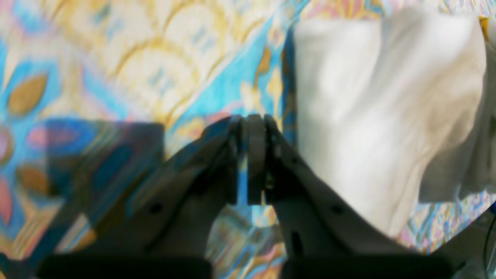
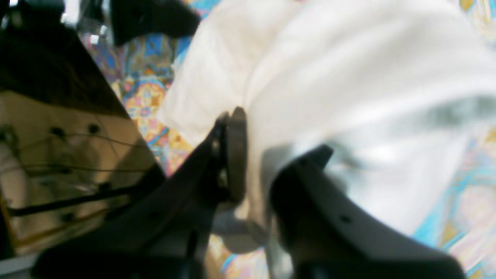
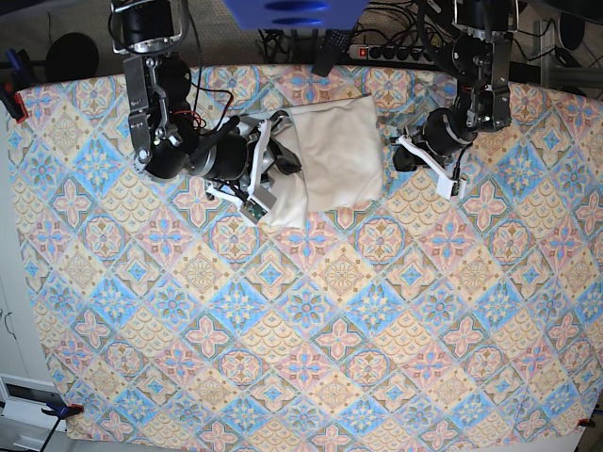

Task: Fold the T-shirt properly
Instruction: 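Fold the strip's end with the right gripper toward the left gripper, then grasp the bundled shirt with both grippers and lift it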

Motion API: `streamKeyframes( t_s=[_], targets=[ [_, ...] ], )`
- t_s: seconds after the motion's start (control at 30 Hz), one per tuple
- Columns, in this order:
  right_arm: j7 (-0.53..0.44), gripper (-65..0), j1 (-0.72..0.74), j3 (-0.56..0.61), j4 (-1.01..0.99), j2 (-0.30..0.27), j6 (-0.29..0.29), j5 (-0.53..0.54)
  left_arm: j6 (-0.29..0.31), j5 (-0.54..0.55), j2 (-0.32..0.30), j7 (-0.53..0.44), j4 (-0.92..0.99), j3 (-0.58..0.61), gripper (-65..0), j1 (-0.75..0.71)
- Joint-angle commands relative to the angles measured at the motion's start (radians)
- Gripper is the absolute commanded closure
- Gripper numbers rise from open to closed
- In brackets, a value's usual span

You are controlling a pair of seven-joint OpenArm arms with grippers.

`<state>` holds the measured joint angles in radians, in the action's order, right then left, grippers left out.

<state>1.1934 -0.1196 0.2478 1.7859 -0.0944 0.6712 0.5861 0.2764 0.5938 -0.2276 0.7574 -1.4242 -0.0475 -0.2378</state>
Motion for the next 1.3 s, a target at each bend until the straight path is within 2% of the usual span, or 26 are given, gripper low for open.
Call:
streamKeyframes(
  t_s=[0.0,0.17,0.3,0.43,0.53,0.73,0.93,1.1,1.17,1.27],
  targets=[
    [-0.022,-0.2,0.021,0.012,0.025,0.005,0.027,0.031,-0.006,-0.011,0.014,0.014,-0.003,0.019,-1.7,0.013],
    [-0.019,-0.2,0.064,0.072,0.024,0.005,0.027,0.031,-0.006,-0.028,0.070,0.015,0.010,0.033,-1.7,0.059],
    [-0.002,-0.3,0.097,0.111,0.018,0.005,0.027,0.031,-0.006,-0.090,0.124,0.012,0.109,0.033,-1.7,0.111],
    [0.003,-0.3,0.146,0.141,0.018,0.005,0.027,0.031,-0.006,-0.134,0.165,-0.060,0.176,0.033,-1.7,0.136],
    [0.003,-0.3,0.168,0.153,0.015,0.005,0.027,0.031,-0.006,-0.145,0.178,-0.077,0.185,0.033,-1.7,0.139],
    [0.003,-1.8,0.173,0.167,-0.056,0.005,0.027,0.031,-0.006,-0.134,0.162,-0.080,0.178,0.019,-1.7,0.124],
    [0.003,-13.1,0.212,0.269,-0.148,0.000,0.027,0.030,-0.006,-0.091,0.144,-0.078,0.136,-0.053,-1.7,0.104],
    [0.001,-25.0,0.225,0.390,-0.166,-0.049,0.027,0.030,-0.006,-0.045,0.109,-0.077,0.046,-0.081,-1.7,0.062],
    [0.001,-27.6,0.237,0.394,-0.165,-0.052,0.027,0.030,-0.006,-0.034,0.106,-0.077,0.026,-0.082,-1.7,0.047],
    [-0.007,-28.1,0.243,0.393,-0.142,-0.054,0.027,0.028,-0.006,-0.016,0.070,-0.077,-0.019,-0.082,-1.7,0.010]
  ],
)
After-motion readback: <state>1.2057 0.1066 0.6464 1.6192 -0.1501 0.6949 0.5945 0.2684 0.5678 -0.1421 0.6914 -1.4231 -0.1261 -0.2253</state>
